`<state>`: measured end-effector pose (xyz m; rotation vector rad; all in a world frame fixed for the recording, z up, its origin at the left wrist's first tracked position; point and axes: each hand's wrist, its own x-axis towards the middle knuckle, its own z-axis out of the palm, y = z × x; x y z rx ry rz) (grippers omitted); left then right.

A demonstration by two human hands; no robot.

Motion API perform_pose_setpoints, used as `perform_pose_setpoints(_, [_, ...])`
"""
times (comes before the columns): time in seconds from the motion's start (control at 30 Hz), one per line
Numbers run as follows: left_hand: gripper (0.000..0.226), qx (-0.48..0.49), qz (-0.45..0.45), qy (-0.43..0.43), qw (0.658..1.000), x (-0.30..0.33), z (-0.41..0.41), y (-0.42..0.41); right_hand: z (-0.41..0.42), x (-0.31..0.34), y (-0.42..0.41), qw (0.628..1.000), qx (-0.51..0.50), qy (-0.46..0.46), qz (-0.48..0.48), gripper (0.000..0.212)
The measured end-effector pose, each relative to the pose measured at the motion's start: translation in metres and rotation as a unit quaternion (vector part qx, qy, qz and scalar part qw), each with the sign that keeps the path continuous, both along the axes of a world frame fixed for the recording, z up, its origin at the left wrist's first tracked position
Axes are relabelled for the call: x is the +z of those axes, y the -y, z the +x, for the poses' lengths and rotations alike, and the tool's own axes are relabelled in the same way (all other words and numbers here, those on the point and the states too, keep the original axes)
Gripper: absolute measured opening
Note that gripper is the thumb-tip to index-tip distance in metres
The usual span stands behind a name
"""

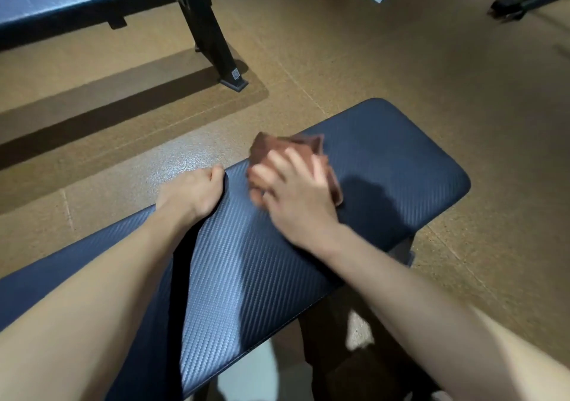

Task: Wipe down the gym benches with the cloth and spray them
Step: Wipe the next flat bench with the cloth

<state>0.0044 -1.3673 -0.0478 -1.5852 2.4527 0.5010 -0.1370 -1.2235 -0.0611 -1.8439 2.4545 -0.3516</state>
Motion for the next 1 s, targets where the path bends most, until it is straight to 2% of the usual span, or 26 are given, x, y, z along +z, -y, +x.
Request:
perform_pose_setpoints(0.1, [0.065, 0.001, 0.009, 0.001, 1.000, 0.002, 0.000, 0.001, 0.052, -0.003, -0.034, 0.997, 0.078, -0.009, -0.005, 0.052])
perform_pose_setpoints(0.23, [0.065, -0.003, 0.006, 0.000, 1.000, 0.004, 0.002, -0.001, 0.000, -0.004, -0.030, 0.993, 0.117, -0.032, -0.009, 0.049])
perform_pose_setpoints(0.3, [0.065, -0.007, 0.002, 0.000, 1.000, 0.004, 0.004, -0.002, -0.050, -0.008, -0.026, 0.997, 0.057, -0.054, -0.022, 0.048])
perform_pose_setpoints(0.37, [0.066, -0.006, -0.005, -0.001, 1.000, 0.002, 0.005, -0.002, -0.083, -0.004, -0.024, 0.998, -0.018, -0.047, 0.025, 0.056])
perform_pose_setpoints(0.47, [0.062, -0.005, -0.019, -0.001, 1.000, -0.001, 0.002, -0.005, -0.050, 0.004, -0.019, 0.993, -0.108, -0.024, 0.040, 0.052])
perform_pose_setpoints(0.53, [0.064, 0.005, -0.019, 0.001, 1.000, -0.001, 0.001, -0.006, 0.012, 0.005, -0.025, 0.998, -0.054, -0.026, 0.006, 0.044])
perform_pose_setpoints(0.63, [0.064, 0.010, -0.009, 0.004, 1.000, 0.001, 0.001, -0.006, 0.077, 0.001, -0.039, 0.997, 0.074, -0.030, 0.012, 0.053])
perform_pose_setpoints(0.77, [0.069, 0.019, -0.005, -0.002, 1.000, 0.000, 0.002, -0.004, 0.032, -0.006, -0.014, 0.987, 0.150, -0.042, -0.024, 0.047])
perform_pose_setpoints(0.83, [0.069, 0.021, -0.007, 0.002, 1.000, 0.000, 0.000, -0.003, 0.009, -0.009, 0.006, 0.987, 0.155, -0.047, -0.022, 0.045])
perform_pose_setpoints(1.0, [0.063, 0.031, -0.011, 0.024, 0.999, -0.001, -0.004, -0.004, -0.044, 0.000, 0.054, 0.996, 0.079, -0.036, 0.005, 0.042])
